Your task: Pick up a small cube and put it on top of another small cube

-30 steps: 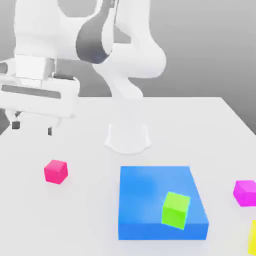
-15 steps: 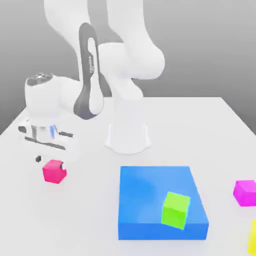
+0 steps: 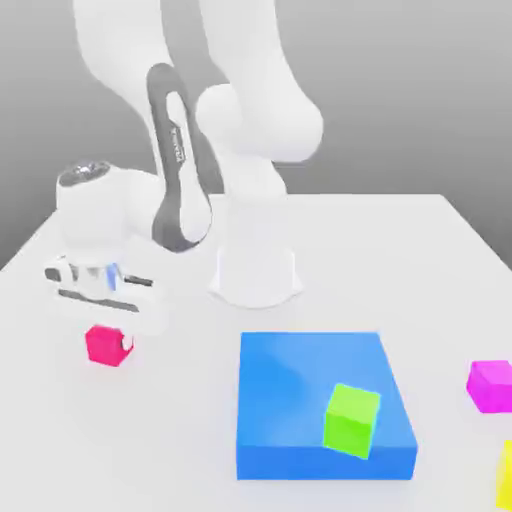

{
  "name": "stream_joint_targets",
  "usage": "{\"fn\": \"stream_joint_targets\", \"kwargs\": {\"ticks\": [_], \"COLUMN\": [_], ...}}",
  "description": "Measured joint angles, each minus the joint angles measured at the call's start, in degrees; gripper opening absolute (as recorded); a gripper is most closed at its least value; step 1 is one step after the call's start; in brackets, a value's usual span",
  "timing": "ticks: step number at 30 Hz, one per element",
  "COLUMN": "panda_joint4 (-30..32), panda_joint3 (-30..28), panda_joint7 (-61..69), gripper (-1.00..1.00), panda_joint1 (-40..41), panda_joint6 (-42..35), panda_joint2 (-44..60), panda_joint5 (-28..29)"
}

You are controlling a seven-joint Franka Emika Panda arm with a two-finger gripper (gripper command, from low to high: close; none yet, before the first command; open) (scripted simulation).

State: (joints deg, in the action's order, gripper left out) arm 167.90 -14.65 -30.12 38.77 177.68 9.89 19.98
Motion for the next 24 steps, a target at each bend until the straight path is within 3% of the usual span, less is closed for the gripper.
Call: {"fn": "stream_joint_targets", "kwargs": {"ticks": [3, 6, 14, 24], "panda_joint4": [0.0, 0.6, 2.0, -11.4], "panda_joint3": [-4.0, -4.3, -5.7, 10.7], "panda_joint7": [-3.5, -3.4, 8.0, -9.8], "gripper": [-1.0, -1.0, -1.0, -1.0], "panda_joint1": [-2.8, -2.9, -9.3, -29.2], "panda_joint6": [-3.3, -6.3, -12.4, -19.3], "panda_joint2": [-3.3, -6.9, -15.8, -13.7], "panda_joint5": [4.9, 5.0, -11.3, -19.5]}}
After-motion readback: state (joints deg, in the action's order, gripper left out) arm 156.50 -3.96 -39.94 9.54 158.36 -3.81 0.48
